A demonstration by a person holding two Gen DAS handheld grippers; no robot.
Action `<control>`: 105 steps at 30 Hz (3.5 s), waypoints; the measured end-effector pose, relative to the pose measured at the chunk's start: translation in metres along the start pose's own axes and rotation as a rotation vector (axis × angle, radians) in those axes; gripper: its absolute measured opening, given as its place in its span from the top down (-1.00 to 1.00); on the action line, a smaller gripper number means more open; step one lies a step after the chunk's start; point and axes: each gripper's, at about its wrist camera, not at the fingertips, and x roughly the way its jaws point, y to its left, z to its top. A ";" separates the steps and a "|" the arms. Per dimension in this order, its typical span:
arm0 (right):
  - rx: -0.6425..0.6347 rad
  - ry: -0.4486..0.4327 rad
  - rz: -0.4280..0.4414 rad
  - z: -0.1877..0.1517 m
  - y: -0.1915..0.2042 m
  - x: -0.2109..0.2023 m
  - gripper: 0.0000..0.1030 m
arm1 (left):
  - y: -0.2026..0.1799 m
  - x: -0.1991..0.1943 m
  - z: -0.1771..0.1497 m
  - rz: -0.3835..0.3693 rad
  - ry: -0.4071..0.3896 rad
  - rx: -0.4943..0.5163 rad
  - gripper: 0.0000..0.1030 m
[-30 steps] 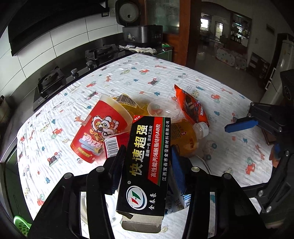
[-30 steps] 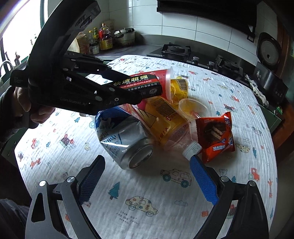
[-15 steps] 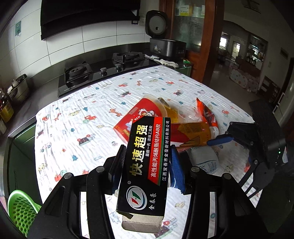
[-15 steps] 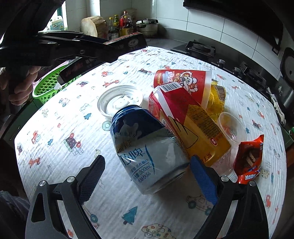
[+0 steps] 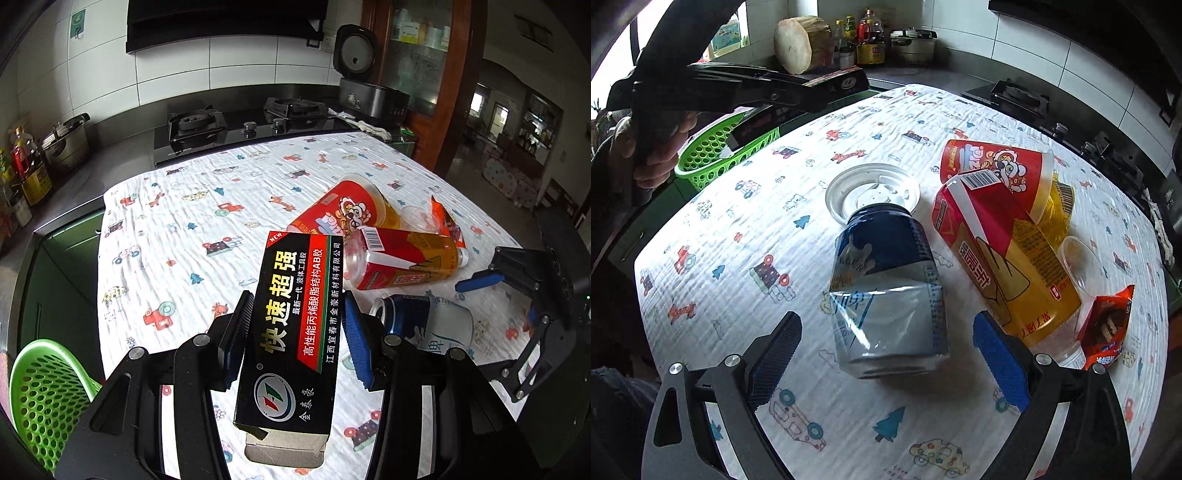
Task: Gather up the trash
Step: 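Lift the black box with the left tool while the right tool grasps the blue-white can, then drop the black box into the basket with the left tool while the right tool drops the can in, then move the left tool to the white lid while the right tool approaches the red-yellow carton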
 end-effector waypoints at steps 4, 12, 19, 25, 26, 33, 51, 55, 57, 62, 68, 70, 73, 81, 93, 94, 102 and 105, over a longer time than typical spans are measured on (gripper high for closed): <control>-0.002 0.029 0.005 0.012 0.000 0.017 -0.77 | 0.007 -0.008 -0.007 0.012 -0.004 -0.009 0.07; -0.035 0.111 -0.045 0.026 0.006 0.052 -0.76 | 0.034 -0.026 -0.020 0.054 -0.010 -0.052 0.07; -0.047 0.160 -0.077 0.029 0.011 0.060 -0.42 | 0.060 -0.040 -0.035 0.094 -0.011 -0.096 0.07; -0.053 0.140 -0.089 0.034 0.021 0.046 -0.39 | 0.086 -0.051 -0.051 0.134 -0.012 -0.148 0.07; -0.054 0.130 -0.087 0.036 0.024 0.042 -0.39 | 0.091 -0.053 -0.054 0.147 -0.013 -0.157 0.07; -0.055 0.055 -0.053 0.061 0.048 0.026 -0.39 | 0.142 -0.070 -0.079 0.243 0.009 -0.260 0.07; -0.084 -0.076 0.161 0.187 0.157 0.064 -0.39 | 0.277 -0.088 -0.154 0.382 0.103 -0.550 -0.06; -0.082 -0.090 0.216 0.216 0.181 0.080 -0.39 | 0.288 -0.100 -0.165 0.405 0.094 -0.570 -0.17; -0.086 -0.097 0.233 0.229 0.193 0.088 -0.39 | 0.291 -0.108 -0.170 0.410 0.085 -0.579 -0.19; -0.083 -0.088 0.273 0.258 0.225 0.116 -0.39 | 0.295 -0.131 -0.182 0.429 0.047 -0.603 -0.37; -0.097 -0.081 0.294 0.277 0.264 0.146 -0.39 | 0.300 -0.153 -0.195 0.436 0.014 -0.648 -0.49; -0.111 -0.080 0.297 0.280 0.276 0.153 -0.39 | 0.301 -0.157 -0.200 0.435 0.005 -0.658 -0.52; -0.103 -0.084 0.313 0.282 0.285 0.161 -0.40 | 0.302 -0.161 -0.204 0.442 0.006 -0.663 -0.54; -0.074 -0.138 0.350 0.276 0.278 0.147 -0.68 | 0.300 -0.161 -0.203 0.443 0.007 -0.668 -0.61; -0.003 -0.190 0.198 0.215 0.172 0.077 -0.73 | 0.257 -0.133 -0.165 0.390 0.013 -0.582 -0.69; 0.005 -0.191 0.182 0.208 0.162 0.071 -0.73 | 0.253 -0.130 -0.161 0.385 0.016 -0.573 -0.69; 0.003 -0.145 0.025 0.144 0.087 0.032 -0.75 | 0.211 -0.105 -0.132 0.335 0.026 -0.502 -0.72; -0.011 -0.121 -0.047 0.118 0.060 0.022 -0.75 | 0.195 -0.091 -0.121 0.313 0.035 -0.481 -0.72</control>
